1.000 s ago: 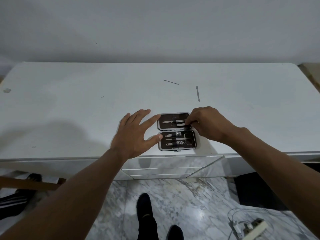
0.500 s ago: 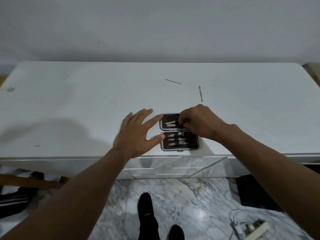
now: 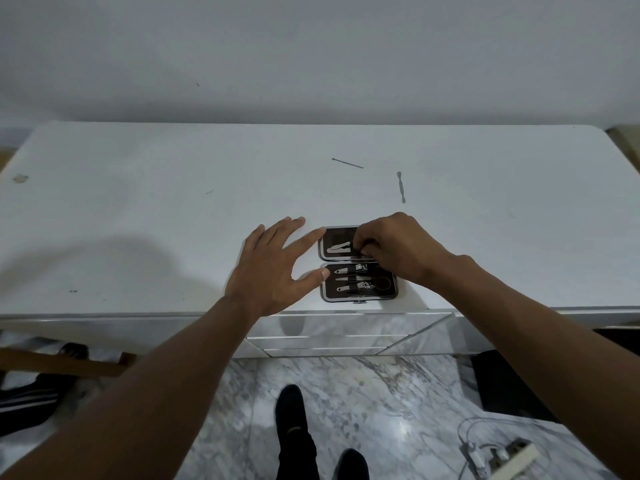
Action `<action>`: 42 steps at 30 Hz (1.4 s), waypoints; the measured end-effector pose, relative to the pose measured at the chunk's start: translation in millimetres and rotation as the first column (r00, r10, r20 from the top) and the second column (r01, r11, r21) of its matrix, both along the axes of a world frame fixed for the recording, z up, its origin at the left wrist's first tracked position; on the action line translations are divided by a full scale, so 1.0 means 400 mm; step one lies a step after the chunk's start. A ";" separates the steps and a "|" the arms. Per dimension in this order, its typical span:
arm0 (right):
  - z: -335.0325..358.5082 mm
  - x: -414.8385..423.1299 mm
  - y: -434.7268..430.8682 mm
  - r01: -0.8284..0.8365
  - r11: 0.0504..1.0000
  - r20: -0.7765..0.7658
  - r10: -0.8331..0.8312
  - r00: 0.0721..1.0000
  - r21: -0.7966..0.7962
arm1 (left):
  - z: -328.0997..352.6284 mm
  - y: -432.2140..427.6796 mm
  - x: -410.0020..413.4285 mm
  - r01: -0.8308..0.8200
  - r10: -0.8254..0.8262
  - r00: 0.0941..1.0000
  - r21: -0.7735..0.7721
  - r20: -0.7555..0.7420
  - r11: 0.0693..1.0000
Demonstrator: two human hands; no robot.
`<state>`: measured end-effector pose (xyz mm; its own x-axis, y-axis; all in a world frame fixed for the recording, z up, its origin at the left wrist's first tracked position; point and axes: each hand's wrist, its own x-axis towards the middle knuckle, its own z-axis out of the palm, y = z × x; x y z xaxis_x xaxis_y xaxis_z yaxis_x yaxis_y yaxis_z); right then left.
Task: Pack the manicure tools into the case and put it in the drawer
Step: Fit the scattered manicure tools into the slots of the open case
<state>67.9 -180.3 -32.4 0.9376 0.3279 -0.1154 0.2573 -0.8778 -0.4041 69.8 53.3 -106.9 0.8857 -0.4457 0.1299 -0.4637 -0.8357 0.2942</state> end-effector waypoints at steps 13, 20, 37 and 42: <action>0.009 0.004 -0.044 0.139 0.988 0.084 -0.145 0.986 0.064 | 0.001 0.002 0.001 0.005 -0.004 1.000 0.012 -0.019 1.000; 0.023 0.006 -0.030 0.128 0.990 0.044 -0.130 0.990 0.062 | 0.005 0.001 -0.001 0.004 -0.004 1.000 0.004 -0.029 1.000; -0.009 0.239 -0.060 0.507 0.849 0.107 -0.496 0.862 -0.151 | 0.024 -0.002 -0.003 0.011 -0.009 0.997 0.024 -0.082 1.000; -0.015 0.305 -0.033 0.475 0.866 0.094 -0.466 0.880 -0.159 | 0.029 -0.002 -0.002 0.011 -0.007 0.995 0.043 -0.098 0.999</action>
<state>189.9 -193.6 -38.4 0.9817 -0.1739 -0.0773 -0.1874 -0.9540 -0.2339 68.9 52.5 -95.2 0.8891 -0.4572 0.0230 -0.4421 -0.8445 0.3023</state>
